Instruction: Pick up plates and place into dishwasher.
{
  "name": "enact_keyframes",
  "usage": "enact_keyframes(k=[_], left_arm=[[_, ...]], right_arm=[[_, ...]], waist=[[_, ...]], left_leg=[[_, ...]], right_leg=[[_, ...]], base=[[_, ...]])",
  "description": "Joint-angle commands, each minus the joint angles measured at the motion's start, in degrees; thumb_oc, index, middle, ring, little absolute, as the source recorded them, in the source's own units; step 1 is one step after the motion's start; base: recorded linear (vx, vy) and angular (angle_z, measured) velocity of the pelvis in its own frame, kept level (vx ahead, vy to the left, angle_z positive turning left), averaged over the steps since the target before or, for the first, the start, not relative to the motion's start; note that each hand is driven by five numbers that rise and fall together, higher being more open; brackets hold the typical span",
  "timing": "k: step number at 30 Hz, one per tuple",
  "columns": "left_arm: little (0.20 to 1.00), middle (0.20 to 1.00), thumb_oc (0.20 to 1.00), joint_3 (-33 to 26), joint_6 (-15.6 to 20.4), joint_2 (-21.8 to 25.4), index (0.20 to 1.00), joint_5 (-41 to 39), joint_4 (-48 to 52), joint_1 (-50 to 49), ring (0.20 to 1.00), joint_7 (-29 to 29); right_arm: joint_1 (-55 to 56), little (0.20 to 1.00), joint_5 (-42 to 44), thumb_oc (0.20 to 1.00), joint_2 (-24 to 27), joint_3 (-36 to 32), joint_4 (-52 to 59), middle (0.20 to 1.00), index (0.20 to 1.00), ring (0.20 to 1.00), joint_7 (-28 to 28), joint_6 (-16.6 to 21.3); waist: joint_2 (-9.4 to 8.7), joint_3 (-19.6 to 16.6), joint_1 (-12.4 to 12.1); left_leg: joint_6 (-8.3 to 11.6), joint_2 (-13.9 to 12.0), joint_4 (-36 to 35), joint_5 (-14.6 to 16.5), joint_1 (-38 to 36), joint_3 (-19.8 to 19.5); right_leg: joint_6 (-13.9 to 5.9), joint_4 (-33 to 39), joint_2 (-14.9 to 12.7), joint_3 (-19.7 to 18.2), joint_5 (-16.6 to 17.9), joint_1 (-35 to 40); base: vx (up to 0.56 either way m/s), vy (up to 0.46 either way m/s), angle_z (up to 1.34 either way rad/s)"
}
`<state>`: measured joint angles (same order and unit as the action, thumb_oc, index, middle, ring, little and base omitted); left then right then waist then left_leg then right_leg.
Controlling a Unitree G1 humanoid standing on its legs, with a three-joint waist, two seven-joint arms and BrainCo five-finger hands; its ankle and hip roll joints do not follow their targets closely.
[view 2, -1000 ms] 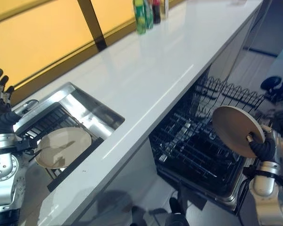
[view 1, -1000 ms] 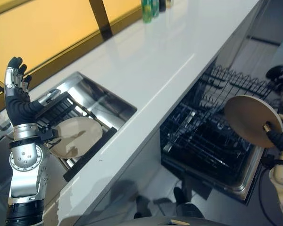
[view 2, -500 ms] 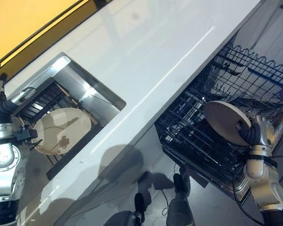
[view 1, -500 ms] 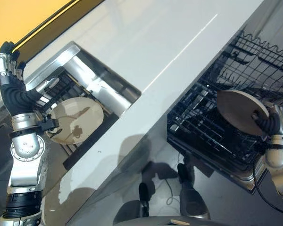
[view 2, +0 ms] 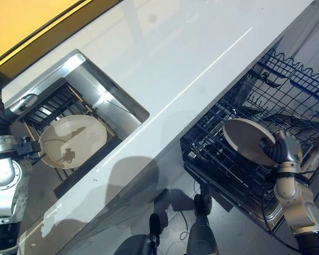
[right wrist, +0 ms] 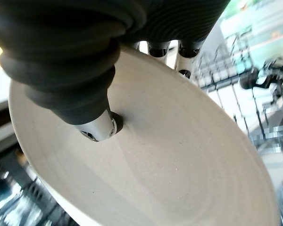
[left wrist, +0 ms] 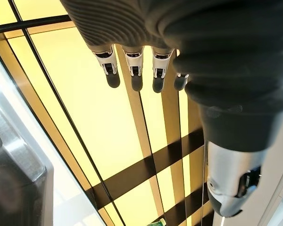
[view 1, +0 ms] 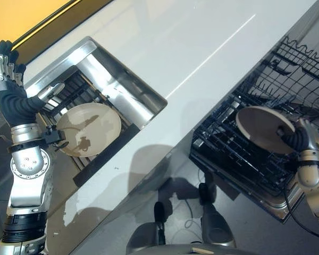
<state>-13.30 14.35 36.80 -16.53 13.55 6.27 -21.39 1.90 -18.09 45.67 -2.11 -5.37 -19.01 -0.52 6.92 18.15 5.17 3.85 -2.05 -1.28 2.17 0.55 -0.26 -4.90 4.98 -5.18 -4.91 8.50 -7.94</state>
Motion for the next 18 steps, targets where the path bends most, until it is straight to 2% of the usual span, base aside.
enact_keyframes(k=[1,6,11,18], left_arm=[[1.000,1.000,1.000,2.5,2.5,4.8,1.000,1.4,-3.2,3.7,1.000,-0.9],[1.000,1.000,1.000,3.4,2.1,5.5,1.000,1.6,-3.0,5.2,1.000,-1.1],[1.000,1.000,1.000,2.8,1.9,5.6,1.000,1.1,-3.3,4.7,1.000,0.0],[1.000,1.000,1.000,2.7,1.8,5.3,1.000,1.2,-3.9,4.1,1.000,0.4]], right_arm=[[-2.3,0.200,-0.9,0.200,2.0,2.7,-0.5,0.200,0.200,0.200,-0.2,2.3],[-3.3,0.200,-0.4,0.200,1.5,3.9,-2.5,0.200,0.200,0.200,-0.1,2.4],[-2.5,0.200,-0.5,0.200,0.8,4.2,-2.2,0.200,0.200,0.200,2.8,2.6],[-1.7,0.200,-1.8,0.200,0.0,2.7,-2.7,0.200,0.200,0.200,-1.9,3.1]], waist=[[-2.01,-2.7,-1.3],[-2.16,-2.2,-1.5],[-2.62,-2.8,-1.7],[-3.35,-3.8,-1.9]], left_leg=[[-0.33,1.6,3.5,-2.1,7.5,-3.2],[-0.41,1.6,3.4,-2.2,7.6,-3.2],[-0.30,1.5,2.9,-2.2,6.8,-3.2],[-0.31,1.0,2.3,-1.9,5.2,-3.4]], right_leg=[[-0.48,-10.7,0.5,3.2,-11.3,-1.2],[-0.51,-10.6,0.5,3.3,-11.2,-1.1],[-0.67,-9.9,0.4,3.7,-11.1,0.0],[-0.45,-8.9,0.9,4.0,-11.2,1.9]], base=[[-0.04,-0.012,0.01],[0.00,0.000,0.00],[0.03,-0.016,0.02],[0.05,-0.027,0.01]])
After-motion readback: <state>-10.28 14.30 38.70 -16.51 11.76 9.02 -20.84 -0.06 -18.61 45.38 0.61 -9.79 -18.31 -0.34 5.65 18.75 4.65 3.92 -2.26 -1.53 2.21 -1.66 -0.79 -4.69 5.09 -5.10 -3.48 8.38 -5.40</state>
